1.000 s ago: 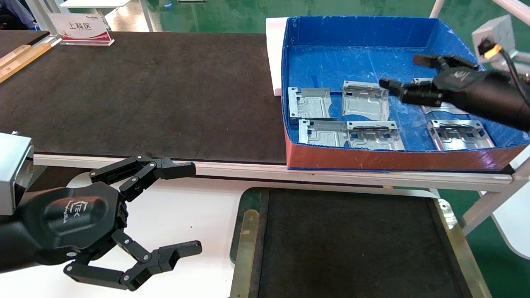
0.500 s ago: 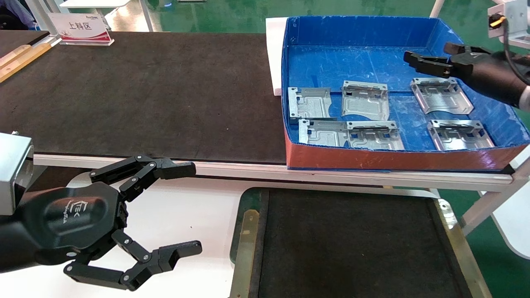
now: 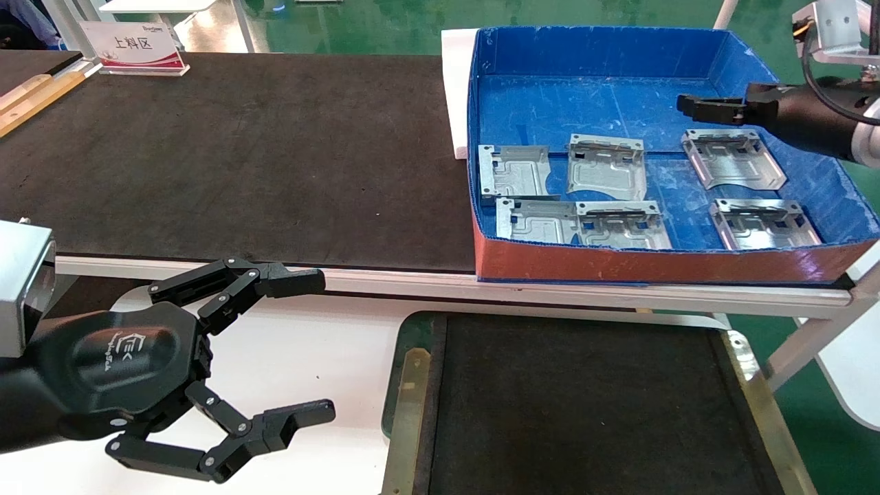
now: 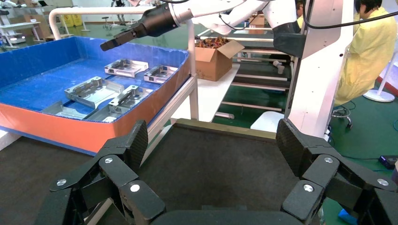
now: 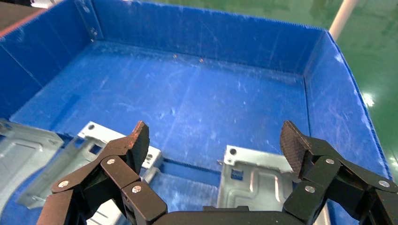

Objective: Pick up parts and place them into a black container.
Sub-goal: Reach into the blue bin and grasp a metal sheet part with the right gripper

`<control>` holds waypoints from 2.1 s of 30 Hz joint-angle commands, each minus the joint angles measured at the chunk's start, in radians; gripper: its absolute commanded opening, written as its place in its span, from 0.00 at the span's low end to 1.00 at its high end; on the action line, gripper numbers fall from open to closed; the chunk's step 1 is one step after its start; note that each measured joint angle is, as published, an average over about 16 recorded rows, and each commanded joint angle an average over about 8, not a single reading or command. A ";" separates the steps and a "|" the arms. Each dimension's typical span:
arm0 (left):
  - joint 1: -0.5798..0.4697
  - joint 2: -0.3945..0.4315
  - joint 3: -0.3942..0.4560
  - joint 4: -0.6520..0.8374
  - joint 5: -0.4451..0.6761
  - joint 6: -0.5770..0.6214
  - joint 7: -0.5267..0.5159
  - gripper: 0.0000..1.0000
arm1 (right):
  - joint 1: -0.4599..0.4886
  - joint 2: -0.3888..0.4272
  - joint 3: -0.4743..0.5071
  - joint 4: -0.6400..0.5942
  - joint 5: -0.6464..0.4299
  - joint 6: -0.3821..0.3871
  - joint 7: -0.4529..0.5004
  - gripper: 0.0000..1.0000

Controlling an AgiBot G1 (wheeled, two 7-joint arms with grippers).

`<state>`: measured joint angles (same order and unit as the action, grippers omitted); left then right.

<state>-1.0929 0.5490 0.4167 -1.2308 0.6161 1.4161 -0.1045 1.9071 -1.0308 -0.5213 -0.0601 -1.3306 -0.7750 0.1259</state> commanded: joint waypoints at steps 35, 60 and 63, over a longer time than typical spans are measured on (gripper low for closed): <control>0.000 0.000 0.000 0.000 0.000 0.000 0.000 1.00 | -0.089 -0.006 -0.047 0.037 -0.068 0.063 0.178 0.00; 0.000 0.000 0.000 0.000 0.000 0.000 0.000 1.00 | -0.112 -0.010 -0.054 0.058 -0.078 0.076 0.187 0.00; 0.000 0.000 0.000 0.000 0.000 0.000 0.000 1.00 | -0.111 -0.011 -0.055 0.060 -0.079 0.078 0.184 0.00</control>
<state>-1.0929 0.5489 0.4167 -1.2308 0.6161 1.4161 -0.1045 1.7966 -1.0412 -0.5761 -0.0006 -1.4102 -0.6981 0.3104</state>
